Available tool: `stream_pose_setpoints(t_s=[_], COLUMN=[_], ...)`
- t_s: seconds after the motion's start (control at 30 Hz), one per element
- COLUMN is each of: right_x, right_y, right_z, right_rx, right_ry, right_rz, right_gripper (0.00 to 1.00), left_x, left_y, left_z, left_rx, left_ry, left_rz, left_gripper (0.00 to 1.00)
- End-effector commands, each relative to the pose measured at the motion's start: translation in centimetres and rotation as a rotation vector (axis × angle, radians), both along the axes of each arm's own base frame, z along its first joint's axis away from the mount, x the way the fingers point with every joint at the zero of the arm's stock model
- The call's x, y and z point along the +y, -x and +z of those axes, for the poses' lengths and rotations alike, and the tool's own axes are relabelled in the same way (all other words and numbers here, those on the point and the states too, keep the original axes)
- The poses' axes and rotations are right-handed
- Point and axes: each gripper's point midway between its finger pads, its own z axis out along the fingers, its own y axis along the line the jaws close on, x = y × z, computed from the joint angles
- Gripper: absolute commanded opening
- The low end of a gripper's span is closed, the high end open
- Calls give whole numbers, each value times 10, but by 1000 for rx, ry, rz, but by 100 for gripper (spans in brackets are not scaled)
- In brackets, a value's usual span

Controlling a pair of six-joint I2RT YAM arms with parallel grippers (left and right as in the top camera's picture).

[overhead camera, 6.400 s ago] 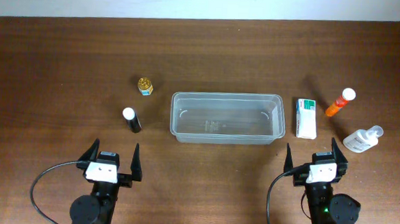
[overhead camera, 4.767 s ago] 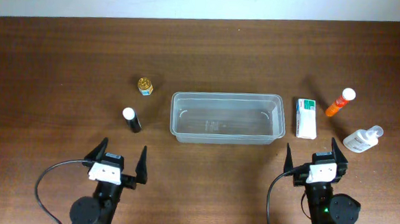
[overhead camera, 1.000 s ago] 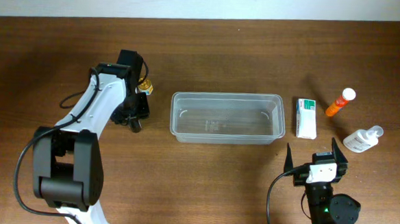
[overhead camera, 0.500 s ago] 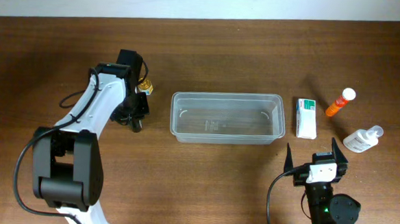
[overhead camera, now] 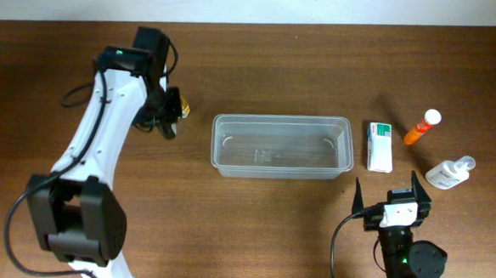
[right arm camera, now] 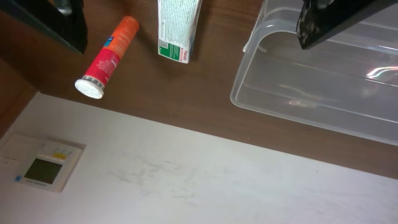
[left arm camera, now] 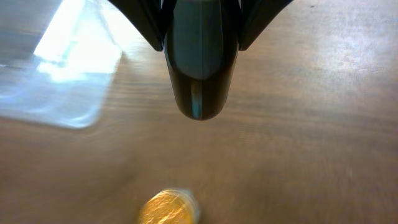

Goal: Pack container
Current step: 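Lift the brown bottle with left gripper and carry it over the container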

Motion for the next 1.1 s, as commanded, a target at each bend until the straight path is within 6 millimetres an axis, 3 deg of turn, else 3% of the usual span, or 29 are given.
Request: stream_pose_setpoints(t_s=[0.0,0.1,0.27,0.5,0.83,1.07], right_x=[1,1,1,1,1,1], right_y=[0,0,0,0,0,0], right_z=[-2,-2,-2,-2,-2,-2], right_rx=[-1,-1,-1,-1,-1,-1], right_ry=[2,2,2,2,2,2], right_rz=[10,10,10,10,10,10], right_gripper=[98,98,98,99,98,98], left_x=[-33,-50,-73,-110,-134,-139], left_y=[-2,4,16,29,40,41], left_z=[66,90,103,103,101,95], left_rx=[-153,-202,-230,-221,-235,-264], left_ry=[180,244,255,263,179,58], left_rz=[-81,-121,-187,-279,-284,-233], left_gripper=[6,6,6,6,6,6])
